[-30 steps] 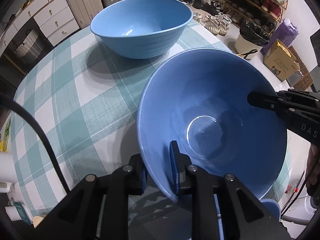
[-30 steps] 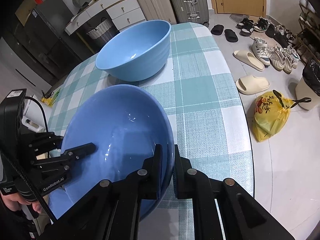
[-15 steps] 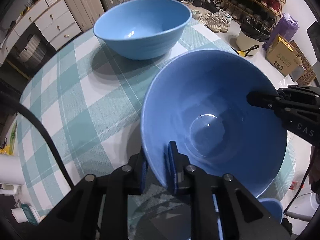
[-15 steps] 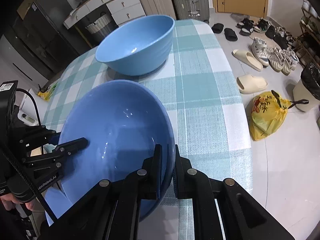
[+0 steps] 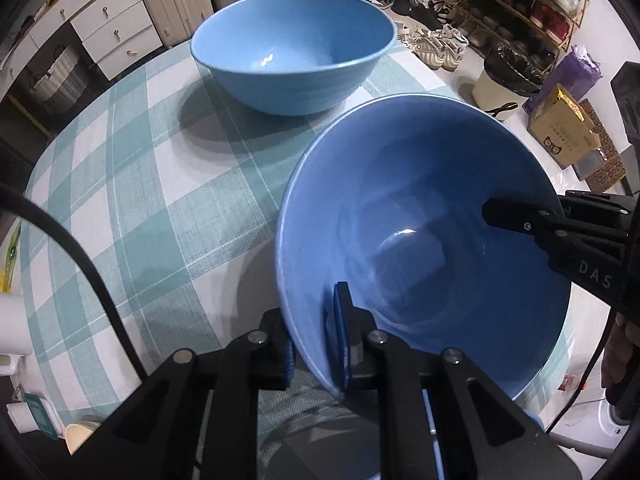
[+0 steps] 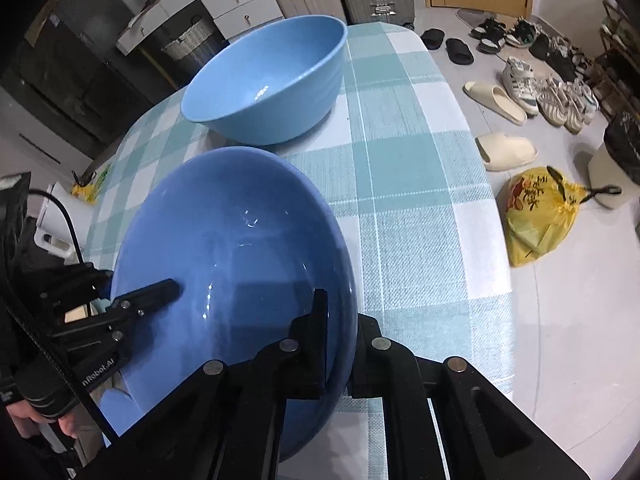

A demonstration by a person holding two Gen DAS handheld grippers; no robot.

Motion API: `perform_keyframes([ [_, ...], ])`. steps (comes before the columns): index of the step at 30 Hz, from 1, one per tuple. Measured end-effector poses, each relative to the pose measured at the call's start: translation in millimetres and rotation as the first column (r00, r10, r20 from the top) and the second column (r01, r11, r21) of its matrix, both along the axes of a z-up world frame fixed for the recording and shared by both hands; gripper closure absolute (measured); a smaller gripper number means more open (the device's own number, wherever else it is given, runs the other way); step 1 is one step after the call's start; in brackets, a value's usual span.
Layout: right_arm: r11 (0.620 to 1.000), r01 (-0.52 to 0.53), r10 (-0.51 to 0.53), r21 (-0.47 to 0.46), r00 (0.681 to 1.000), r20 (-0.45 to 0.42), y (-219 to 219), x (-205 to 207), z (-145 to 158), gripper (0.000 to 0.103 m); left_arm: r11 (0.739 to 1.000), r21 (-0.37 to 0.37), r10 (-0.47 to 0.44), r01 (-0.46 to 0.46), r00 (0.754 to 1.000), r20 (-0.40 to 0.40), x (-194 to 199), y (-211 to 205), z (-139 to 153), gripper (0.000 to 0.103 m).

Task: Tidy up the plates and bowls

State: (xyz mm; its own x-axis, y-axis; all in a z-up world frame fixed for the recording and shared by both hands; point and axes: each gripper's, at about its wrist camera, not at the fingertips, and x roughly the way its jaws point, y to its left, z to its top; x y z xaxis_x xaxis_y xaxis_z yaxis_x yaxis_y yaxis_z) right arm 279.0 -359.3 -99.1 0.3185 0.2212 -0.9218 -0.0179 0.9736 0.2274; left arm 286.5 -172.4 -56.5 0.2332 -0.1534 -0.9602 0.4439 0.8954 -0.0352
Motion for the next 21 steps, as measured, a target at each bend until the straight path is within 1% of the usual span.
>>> perform_keyframes([
  [2,1.0,0.011,-0.011,0.008,1.0,0.004,-1,2,6,0.097,1.0,-0.002,0.003,-0.003,1.0,-0.001,2,0,4,0.089],
  [6,1.0,0.01,-0.01,0.013,1.0,0.017,-2,4,20,0.097,0.999,-0.038,0.022,-0.022,1.0,-0.01,5,3,17,0.089],
  [10,1.0,0.007,-0.007,0.005,0.999,0.04,3,3,39,0.097,0.999,-0.033,0.01,-0.009,1.0,0.013,1,5,33,0.089],
  [21,1.0,-0.016,0.017,-0.011,0.997,0.08,25,-11,82,0.097,0.999,-0.036,0.035,-0.033,0.998,0.05,-10,25,72,0.09],
])
